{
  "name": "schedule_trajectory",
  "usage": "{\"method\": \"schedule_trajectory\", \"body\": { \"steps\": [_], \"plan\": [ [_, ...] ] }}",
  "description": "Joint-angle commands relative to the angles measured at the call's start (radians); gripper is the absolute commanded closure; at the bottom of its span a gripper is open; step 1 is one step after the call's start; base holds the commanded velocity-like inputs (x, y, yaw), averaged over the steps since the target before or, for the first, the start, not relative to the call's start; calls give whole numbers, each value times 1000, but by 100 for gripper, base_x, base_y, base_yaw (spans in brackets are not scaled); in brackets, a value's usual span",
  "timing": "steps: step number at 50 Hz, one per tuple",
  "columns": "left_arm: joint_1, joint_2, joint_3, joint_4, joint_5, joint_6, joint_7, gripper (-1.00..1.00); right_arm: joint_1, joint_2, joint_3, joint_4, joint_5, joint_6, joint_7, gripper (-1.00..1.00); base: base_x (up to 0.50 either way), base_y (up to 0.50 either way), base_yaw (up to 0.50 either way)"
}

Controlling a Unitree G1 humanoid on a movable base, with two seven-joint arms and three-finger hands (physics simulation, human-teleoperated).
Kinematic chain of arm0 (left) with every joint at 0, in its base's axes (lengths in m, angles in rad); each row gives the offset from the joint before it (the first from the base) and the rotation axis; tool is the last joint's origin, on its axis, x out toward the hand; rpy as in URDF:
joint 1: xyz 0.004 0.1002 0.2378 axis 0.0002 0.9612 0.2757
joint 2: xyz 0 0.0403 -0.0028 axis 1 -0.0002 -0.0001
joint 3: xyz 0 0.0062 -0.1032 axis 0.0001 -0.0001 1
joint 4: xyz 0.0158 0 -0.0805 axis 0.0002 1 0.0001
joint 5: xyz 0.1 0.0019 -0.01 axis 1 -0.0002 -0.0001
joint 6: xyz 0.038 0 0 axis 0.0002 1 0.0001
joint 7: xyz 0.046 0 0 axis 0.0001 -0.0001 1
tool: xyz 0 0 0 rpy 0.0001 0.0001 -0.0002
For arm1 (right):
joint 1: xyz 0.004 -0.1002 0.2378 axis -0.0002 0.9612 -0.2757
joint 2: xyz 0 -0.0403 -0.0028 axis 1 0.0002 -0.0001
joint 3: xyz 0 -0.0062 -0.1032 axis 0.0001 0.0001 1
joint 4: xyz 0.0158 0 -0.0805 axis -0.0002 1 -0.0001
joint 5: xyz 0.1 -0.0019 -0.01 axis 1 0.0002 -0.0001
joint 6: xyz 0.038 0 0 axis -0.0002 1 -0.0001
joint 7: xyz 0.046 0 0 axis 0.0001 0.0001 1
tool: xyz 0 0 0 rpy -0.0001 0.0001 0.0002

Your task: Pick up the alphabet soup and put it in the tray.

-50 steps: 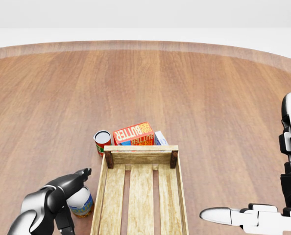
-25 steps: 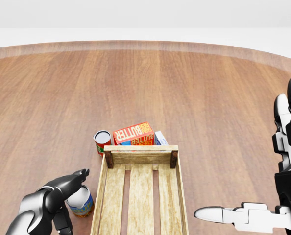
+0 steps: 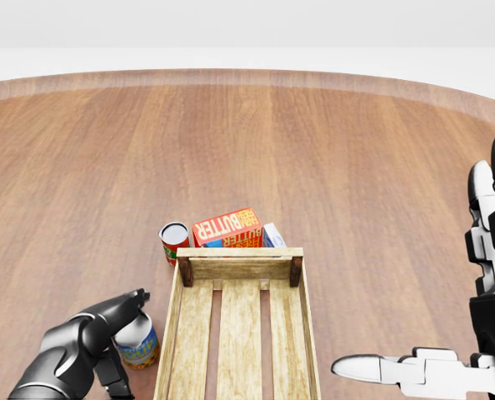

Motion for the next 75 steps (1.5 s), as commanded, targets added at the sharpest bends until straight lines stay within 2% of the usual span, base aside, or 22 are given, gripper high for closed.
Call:
{"method": "schedule_trajectory", "body": {
  "steps": [1,23,32,40,51,58,63,68,75],
  "plan": [
    [-35,-1,-7,95,-27,0,47,96,5,2,-8,-12,7,0,4,-98,0,0,0],
    [6,5,-17,39,-12,0,28,100,15,8,-11,-19,9,0,3,-98,0,0,0],
    [116,52,29,-294,19,0,-118,100,12,8,-11,-20,11,0,5,-98,0,0,0],
    [136,88,90,-500,31,0,-229,100,11,8,-11,-16,12,0,6,-98,0,0,0],
    [143,134,146,-738,119,0,-333,100,14,9,-12,-15,16,0,5,-98,0,0,0],
    [103,133,159,-805,131,0,-372,100,16,9,-10,-12,20,0,2,-98,0,0,0],
    [105,117,143,-953,146,0,-372,100,20,10,-5,-10,21,0,1,-98,0,0,0],
    [28,94,133,-984,154,0,-372,100,24,9,-6,-20,23,0,1,-98,0,0,0],
    [-33,53,104,-1031,184,0,-372,100,17,9,-6,-24,25,0,0,-98,0,0,0]
  ]
}}
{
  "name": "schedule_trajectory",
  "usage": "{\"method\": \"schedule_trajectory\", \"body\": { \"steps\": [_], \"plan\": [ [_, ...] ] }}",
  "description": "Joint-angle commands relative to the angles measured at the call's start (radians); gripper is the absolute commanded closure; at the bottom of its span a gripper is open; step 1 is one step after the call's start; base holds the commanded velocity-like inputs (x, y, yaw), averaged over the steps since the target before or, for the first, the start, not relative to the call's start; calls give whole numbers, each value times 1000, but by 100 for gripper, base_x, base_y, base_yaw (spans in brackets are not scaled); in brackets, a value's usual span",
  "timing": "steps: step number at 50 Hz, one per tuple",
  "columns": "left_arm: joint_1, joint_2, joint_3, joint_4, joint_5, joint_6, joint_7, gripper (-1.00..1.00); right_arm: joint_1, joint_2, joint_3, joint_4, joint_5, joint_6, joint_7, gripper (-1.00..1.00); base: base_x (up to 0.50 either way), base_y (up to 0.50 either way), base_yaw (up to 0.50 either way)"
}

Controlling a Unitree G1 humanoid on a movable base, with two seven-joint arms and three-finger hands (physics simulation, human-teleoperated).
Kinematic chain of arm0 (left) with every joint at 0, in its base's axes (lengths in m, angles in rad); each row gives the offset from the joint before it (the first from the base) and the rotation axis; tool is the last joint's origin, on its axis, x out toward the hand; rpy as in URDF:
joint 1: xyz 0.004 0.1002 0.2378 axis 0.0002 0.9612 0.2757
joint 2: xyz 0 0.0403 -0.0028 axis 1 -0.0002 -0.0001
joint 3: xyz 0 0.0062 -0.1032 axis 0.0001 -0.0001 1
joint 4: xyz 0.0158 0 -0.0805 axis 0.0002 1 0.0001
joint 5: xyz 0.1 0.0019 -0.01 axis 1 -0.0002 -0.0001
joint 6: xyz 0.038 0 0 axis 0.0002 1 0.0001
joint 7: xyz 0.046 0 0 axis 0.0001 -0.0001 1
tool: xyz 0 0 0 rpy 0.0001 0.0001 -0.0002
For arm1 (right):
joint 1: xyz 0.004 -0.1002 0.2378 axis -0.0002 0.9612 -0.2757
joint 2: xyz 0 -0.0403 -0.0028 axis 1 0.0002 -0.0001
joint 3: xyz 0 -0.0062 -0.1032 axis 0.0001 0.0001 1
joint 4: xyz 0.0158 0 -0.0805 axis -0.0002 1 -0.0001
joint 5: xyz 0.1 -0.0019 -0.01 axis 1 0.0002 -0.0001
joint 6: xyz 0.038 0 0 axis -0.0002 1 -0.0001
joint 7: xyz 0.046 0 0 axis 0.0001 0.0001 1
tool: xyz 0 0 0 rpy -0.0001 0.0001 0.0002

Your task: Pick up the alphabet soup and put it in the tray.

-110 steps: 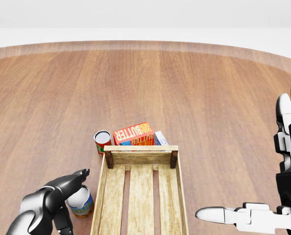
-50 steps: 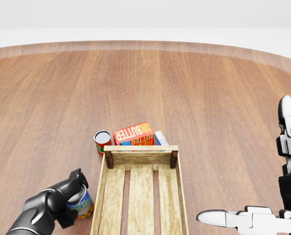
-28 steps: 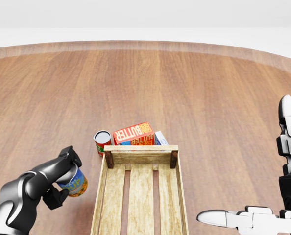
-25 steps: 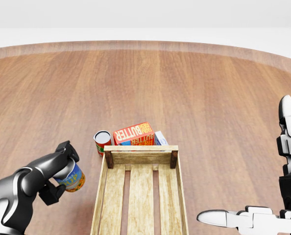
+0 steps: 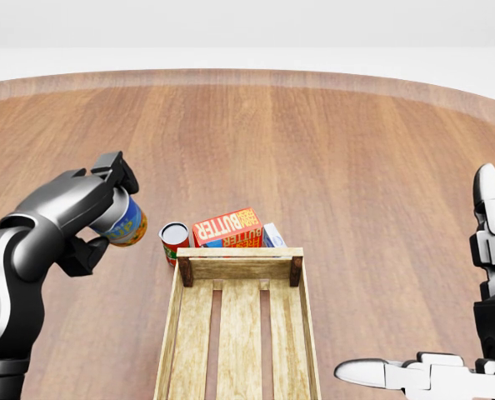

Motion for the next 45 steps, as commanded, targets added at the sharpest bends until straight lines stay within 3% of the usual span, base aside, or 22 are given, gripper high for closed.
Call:
{"method": "schedule_trajectory", "body": {
  "steps": [1,7,15,20,24,33,40,45],
  "plan": [
    [-90,-50,-25,-128,123,0,0,100,-4,-2,2,-3,1,0,-1,-98,0,0,0],
    [-93,-119,-56,-198,93,0,0,100,-9,-3,6,-4,-5,0,-3,-98,0,0,0],
    [-23,-187,-120,-235,167,0,0,100,-17,-8,20,-7,-9,0,-10,-98,0,0,0],
    [-55,-215,-121,-148,201,0,0,100,-18,-8,19,-21,-5,0,-13,-98,0,0,0],
    [-27,-241,-150,-134,214,0,0,100,-9,-6,8,-24,4,0,-7,-98,0,0,0],
    [100,-313,-225,-245,222,0,0,100,-22,-9,29,2,-2,0,-16,-98,0,0,0],
    [175,-358,-280,-224,254,0,0,100,-17,-14,33,4,1,0,-21,-98,0,0,0],
    [226,-381,-321,-156,293,-25,0,100,-17,-14,42,8,-2,0,-23,-98,0,0,0]
  ]
}}
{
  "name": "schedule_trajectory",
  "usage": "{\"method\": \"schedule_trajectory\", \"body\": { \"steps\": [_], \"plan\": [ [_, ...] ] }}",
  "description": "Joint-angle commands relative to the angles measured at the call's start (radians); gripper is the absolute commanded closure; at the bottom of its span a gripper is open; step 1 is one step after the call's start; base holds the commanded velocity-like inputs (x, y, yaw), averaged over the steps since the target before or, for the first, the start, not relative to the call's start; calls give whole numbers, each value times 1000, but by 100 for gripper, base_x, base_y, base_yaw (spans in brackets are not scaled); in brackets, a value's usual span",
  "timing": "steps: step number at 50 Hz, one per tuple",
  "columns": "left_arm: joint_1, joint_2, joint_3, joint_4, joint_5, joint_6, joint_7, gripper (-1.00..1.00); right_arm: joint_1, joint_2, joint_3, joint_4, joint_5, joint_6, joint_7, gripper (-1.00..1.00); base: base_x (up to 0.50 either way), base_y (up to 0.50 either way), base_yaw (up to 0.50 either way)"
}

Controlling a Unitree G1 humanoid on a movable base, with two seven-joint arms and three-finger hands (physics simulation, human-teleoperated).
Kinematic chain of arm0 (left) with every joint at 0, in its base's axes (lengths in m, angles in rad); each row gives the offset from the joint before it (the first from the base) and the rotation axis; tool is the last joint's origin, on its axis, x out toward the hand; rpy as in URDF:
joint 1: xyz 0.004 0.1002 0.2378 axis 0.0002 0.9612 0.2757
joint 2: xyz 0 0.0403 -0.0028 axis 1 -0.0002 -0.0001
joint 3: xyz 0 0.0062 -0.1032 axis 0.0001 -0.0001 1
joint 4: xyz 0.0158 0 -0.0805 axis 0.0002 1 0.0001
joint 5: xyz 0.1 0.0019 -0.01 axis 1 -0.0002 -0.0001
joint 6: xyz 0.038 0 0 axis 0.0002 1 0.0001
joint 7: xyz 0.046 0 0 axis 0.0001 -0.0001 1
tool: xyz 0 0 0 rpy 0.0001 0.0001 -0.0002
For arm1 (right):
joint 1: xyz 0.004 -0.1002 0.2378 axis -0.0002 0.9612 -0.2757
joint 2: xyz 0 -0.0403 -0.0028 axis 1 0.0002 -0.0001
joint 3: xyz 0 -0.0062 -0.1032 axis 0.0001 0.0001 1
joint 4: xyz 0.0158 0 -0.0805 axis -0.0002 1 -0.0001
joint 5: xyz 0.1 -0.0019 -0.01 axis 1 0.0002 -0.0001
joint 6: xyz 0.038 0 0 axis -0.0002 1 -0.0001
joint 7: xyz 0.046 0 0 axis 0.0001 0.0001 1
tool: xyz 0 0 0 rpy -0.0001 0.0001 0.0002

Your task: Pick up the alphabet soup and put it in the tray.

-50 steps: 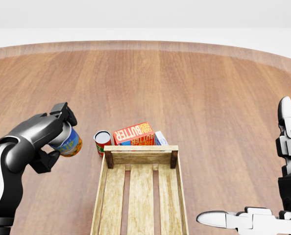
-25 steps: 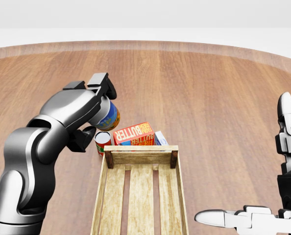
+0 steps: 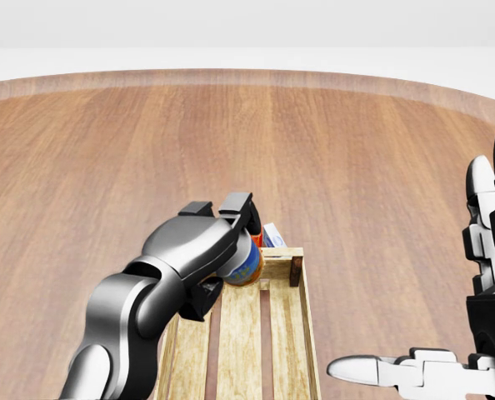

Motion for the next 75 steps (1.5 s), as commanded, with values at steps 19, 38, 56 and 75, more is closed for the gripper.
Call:
{"method": "schedule_trajectory", "body": {
  "steps": [19,38,56,75],
  "plan": [
    [134,-96,-137,352,266,-92,0,100,22,-7,32,22,5,0,-17,-98,0,0,0],
    [157,-120,-170,435,316,-86,0,100,29,-6,26,27,14,0,-12,-98,0,0,0],
    [138,-128,-164,465,326,-71,0,98,32,-4,27,10,11,0,-7,-98,0,0,0],
    [167,-122,-180,372,358,-56,0,-100,39,1,25,9,9,0,-12,-98,0,0,0]
  ]
}}
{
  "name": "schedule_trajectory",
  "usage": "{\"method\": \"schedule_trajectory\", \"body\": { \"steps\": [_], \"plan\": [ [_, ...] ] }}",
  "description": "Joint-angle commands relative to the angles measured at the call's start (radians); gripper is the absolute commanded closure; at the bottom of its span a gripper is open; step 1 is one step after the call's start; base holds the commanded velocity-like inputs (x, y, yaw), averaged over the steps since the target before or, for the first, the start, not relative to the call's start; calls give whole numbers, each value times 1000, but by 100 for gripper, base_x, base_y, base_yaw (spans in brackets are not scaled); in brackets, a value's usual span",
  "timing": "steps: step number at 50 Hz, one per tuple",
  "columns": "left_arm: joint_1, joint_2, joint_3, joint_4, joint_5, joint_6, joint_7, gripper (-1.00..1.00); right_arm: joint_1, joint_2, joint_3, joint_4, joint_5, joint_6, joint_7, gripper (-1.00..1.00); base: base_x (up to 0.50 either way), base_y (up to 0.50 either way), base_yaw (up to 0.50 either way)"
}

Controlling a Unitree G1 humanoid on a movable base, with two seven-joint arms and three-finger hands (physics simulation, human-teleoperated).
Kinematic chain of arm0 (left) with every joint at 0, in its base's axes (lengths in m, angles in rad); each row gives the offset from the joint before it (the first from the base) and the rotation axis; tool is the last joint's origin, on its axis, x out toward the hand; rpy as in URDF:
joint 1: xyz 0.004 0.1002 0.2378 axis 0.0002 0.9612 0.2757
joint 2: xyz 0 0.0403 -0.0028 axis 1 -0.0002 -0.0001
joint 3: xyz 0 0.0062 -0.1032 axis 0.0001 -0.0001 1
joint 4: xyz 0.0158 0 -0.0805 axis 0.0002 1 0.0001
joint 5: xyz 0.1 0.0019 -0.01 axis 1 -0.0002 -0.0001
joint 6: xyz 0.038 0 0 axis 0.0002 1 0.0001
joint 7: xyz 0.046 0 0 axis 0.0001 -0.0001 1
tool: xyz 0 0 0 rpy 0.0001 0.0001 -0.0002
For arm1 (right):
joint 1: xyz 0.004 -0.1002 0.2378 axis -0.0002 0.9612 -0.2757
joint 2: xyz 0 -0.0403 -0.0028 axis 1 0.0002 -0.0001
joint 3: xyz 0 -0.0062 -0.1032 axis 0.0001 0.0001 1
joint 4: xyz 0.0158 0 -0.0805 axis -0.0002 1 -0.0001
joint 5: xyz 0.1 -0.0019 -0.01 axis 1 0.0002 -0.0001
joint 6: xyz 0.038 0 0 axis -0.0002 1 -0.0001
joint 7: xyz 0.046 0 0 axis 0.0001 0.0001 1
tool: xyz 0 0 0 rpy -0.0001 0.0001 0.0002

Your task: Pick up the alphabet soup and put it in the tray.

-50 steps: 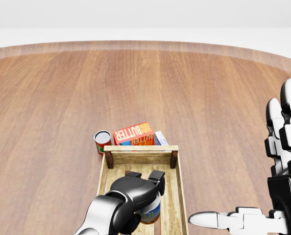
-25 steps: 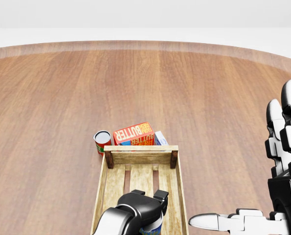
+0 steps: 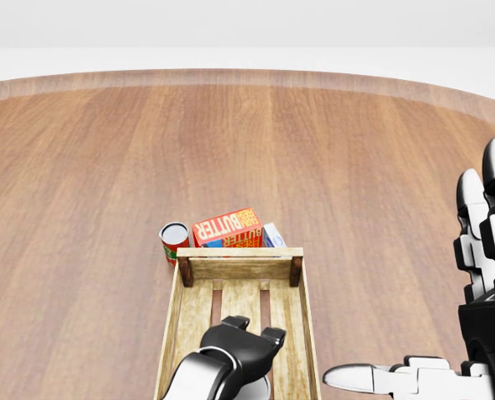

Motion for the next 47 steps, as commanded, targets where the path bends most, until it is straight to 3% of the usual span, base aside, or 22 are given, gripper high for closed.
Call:
{"method": "schedule_trajectory", "body": {
  "steps": [1,12,15,18,20,22,26,30,33,34,38,47],
  "plan": [
    [20,10,-10,-105,35,-20,0,-100,0,0,3,-1,-8,0,-4,-98,0,0,0],
    [-30,17,53,-475,-36,-45,0,-100,-7,1,-11,16,3,0,-10,-98,0,0,0],
    [-77,12,92,-575,-72,-26,0,-100,-11,2,-13,22,3,0,-13,-98,0,0,0],
    [-100,28,113,-640,-99,-25,0,-100,-10,2,-15,25,8,0,-11,-98,0,0,0],
    [-101,53,127,-687,-122,-47,0,-100,-11,3,-16,17,10,0,-11,-98,0,0,0],
    [-117,45,141,-723,-130,-30,0,-100,-12,3,-17,11,11,0,-10,-98,0,0,0],
    [-167,69,180,-771,-152,-19,0,-100,-15,5,-20,14,13,0,-13,-98,0,0,0],
    [-198,106,216,-786,-184,-20,0,-100,-12,5,-24,13,16,0,-12,-98,0,0,0],
    [-236,146,260,-784,-200,-5,0,-100,-13,7,-30,13,23,0,-10,-98,0,0,0],
    [-250,158,282,-785,-208,12,0,-100,-14,7,-28,15,22,0,-10,-98,0,0,0],
    [-280,209,331,-793,-260,43,0,-100,-9,7,-24,11,21,0,-10,-98,0,0,0],
    [-255,335,442,-784,-413,43,0,-100,-16,4,-6,29,13,0,-17,-98,0,0,0]
  ]
}}
